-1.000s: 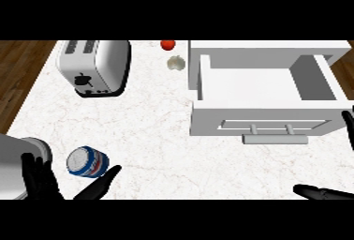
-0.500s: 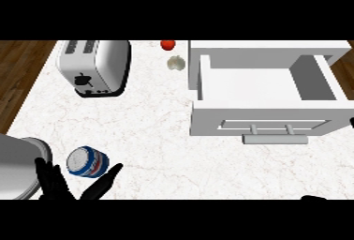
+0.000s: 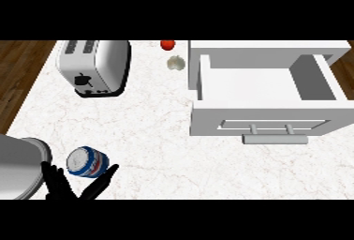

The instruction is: Pick up the can, place it into the drawer and close the drawer

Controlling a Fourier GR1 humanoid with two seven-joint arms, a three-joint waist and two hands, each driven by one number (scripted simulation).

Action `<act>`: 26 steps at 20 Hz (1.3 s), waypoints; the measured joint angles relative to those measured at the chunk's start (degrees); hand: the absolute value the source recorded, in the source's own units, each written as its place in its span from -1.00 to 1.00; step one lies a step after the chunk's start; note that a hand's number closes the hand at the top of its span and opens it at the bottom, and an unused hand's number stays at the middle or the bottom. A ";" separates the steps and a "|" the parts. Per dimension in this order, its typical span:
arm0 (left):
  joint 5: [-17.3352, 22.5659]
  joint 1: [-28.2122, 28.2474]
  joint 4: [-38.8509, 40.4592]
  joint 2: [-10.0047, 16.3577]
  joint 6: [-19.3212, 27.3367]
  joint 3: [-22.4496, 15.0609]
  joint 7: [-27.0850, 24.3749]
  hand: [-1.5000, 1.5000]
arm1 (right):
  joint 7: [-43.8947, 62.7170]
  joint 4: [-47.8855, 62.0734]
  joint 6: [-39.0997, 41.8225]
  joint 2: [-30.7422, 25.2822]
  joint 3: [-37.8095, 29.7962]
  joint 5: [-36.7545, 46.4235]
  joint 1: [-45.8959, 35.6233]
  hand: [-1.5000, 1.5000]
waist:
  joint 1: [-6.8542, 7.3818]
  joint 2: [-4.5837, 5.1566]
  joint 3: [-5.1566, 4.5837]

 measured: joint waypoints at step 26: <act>8.66 -18.07 29.85 3.89 -17.80 11.53 -12.17 1.00 | 2.93 -1.23 2.03 0.57 -2.94 0.65 -3.52 -1.00 | -0.16 0.05 0.03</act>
